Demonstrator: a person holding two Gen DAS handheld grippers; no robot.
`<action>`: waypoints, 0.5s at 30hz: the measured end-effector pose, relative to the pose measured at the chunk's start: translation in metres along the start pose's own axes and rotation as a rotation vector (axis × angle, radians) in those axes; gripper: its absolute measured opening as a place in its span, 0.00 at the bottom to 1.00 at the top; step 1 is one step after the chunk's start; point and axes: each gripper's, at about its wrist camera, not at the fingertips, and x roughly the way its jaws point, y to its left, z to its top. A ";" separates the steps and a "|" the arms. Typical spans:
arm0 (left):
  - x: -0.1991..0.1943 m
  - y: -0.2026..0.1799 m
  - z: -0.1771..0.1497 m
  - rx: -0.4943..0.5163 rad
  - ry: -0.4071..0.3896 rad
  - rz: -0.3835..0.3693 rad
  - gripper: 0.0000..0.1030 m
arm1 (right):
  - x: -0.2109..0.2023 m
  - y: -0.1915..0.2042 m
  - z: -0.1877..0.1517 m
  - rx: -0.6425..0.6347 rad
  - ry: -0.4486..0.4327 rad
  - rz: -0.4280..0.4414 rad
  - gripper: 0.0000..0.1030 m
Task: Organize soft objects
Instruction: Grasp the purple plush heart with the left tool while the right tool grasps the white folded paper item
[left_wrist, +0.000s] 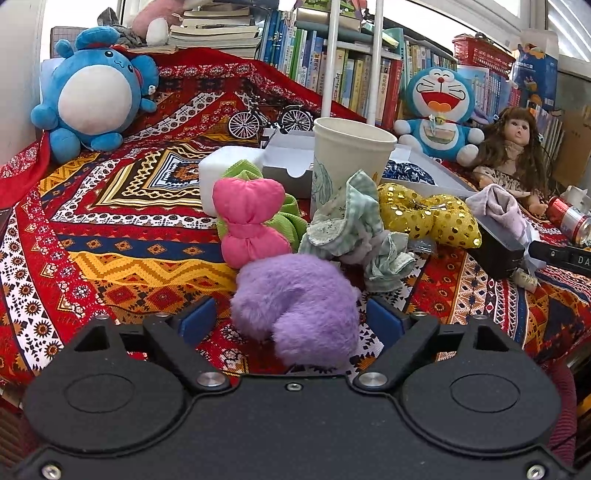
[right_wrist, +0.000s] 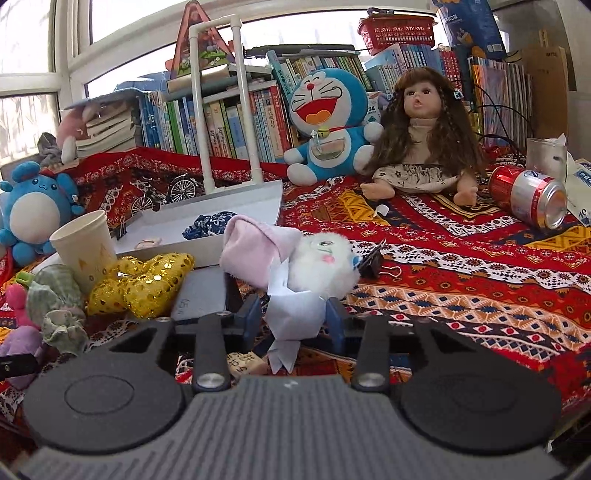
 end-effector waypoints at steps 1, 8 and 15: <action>0.000 -0.001 0.000 0.003 0.001 0.001 0.82 | 0.000 0.001 0.000 -0.007 -0.001 -0.002 0.45; 0.003 -0.004 0.000 0.023 0.006 0.010 0.74 | 0.004 0.003 -0.001 -0.031 0.003 -0.020 0.45; 0.006 -0.011 -0.003 0.076 0.011 0.039 0.74 | 0.006 0.002 -0.002 -0.031 0.012 -0.022 0.46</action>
